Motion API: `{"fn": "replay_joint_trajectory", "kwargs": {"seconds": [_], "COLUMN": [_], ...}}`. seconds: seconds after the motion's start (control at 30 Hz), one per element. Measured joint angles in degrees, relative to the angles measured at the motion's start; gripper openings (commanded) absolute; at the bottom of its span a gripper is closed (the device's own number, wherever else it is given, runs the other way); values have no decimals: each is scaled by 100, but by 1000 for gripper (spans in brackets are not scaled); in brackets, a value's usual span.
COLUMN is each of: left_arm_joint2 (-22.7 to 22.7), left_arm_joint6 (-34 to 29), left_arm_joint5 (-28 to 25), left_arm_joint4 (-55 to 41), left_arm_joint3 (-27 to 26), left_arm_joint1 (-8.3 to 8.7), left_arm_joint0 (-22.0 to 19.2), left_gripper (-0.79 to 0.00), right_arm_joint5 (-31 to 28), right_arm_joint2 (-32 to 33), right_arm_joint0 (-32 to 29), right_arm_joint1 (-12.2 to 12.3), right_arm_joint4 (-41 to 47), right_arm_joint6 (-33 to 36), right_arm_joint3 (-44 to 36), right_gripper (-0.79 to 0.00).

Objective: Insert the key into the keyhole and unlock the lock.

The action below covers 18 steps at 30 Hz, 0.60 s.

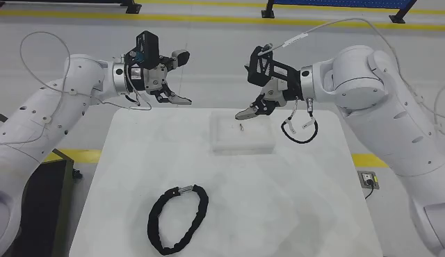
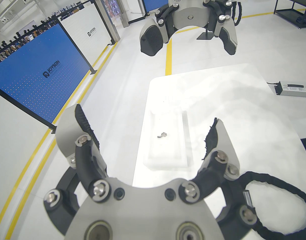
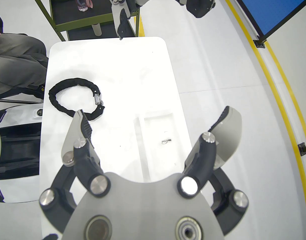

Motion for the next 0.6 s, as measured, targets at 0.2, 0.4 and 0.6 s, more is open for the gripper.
{"fn": "replay_joint_trajectory", "kwargs": {"seconds": [0.2,0.4,0.6], "left_arm_joint2": [0,0,0], "left_arm_joint6": [0,0,0], "left_arm_joint5": [0,0,0], "left_arm_joint4": [0,0,0], "left_arm_joint3": [0,0,0], "left_arm_joint1": [0,0,0], "left_arm_joint0": [0,0,0], "left_gripper": [0,0,0], "right_arm_joint5": [0,0,108], "right_arm_joint2": [0,0,-64], "right_arm_joint0": [0,0,-247], "right_arm_joint1": [0,0,-6], "right_arm_joint4": [0,0,-188], "right_arm_joint6": [0,0,-246], "right_arm_joint3": [0,0,216], "right_gripper": [0,0,0]}}
